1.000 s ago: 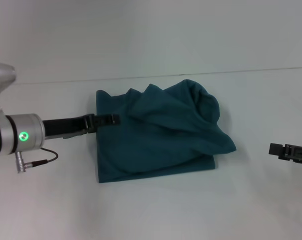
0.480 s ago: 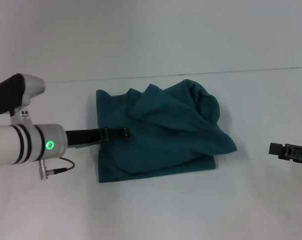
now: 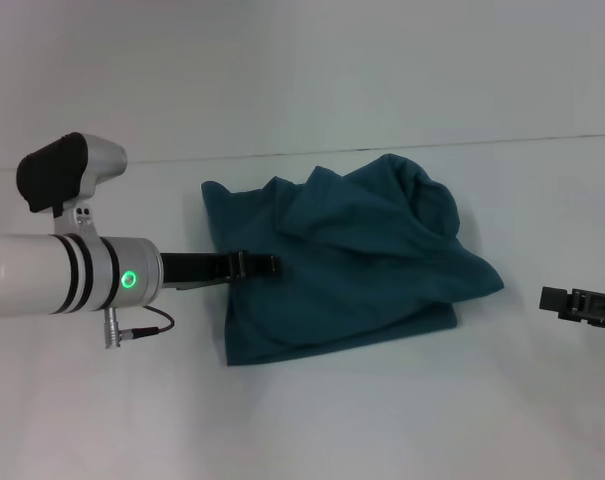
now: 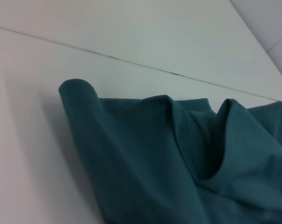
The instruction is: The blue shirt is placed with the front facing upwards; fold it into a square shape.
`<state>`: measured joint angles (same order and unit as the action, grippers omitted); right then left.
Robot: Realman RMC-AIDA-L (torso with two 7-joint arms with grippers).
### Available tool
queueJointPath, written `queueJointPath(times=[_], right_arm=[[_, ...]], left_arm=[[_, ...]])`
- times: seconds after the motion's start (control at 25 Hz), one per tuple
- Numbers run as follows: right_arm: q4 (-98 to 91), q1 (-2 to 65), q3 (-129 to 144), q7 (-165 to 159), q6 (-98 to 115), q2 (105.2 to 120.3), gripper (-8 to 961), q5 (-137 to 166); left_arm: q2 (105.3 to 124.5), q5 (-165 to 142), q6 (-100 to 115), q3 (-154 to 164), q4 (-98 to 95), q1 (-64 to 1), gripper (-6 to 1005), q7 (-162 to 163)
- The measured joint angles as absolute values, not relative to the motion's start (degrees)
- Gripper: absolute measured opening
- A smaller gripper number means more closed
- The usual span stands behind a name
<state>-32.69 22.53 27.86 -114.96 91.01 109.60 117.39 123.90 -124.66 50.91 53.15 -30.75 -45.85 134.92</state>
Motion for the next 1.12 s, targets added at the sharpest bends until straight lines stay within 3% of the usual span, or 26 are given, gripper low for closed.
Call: queueJointPath(times=[0.2,0.4,0.52,0.88,1.12], right_arm=[[-32.69,22.66,27.86,-114.96,91.04,109.62,883,117.38],[-32.69,22.56,27.86,-114.96,91.06,109.69,883,117.40],[-32.69,22.33,27.85,-114.99,91.06,109.67,883,117.29],[-32.70,22.66,27.77,-115.38,91.06,109.60,882,117.17],[-32.70,22.70,27.77,-115.43,91.06,109.59,883,117.14]], left_arm=[[123.90,-124.65,50.88,53.29,-30.57,-45.76,652,134.57],[123.95,-124.19,52.24,53.25,-31.15,-45.48,416,134.70],[123.94,-123.86,55.89,52.88,-31.69,-45.37,218,134.74],[123.61,-120.11,67.16,50.81,-34.44,-41.86,156,134.91],[122.42,-121.07,74.64,43.58,-37.29,-35.29,141,135.93]])
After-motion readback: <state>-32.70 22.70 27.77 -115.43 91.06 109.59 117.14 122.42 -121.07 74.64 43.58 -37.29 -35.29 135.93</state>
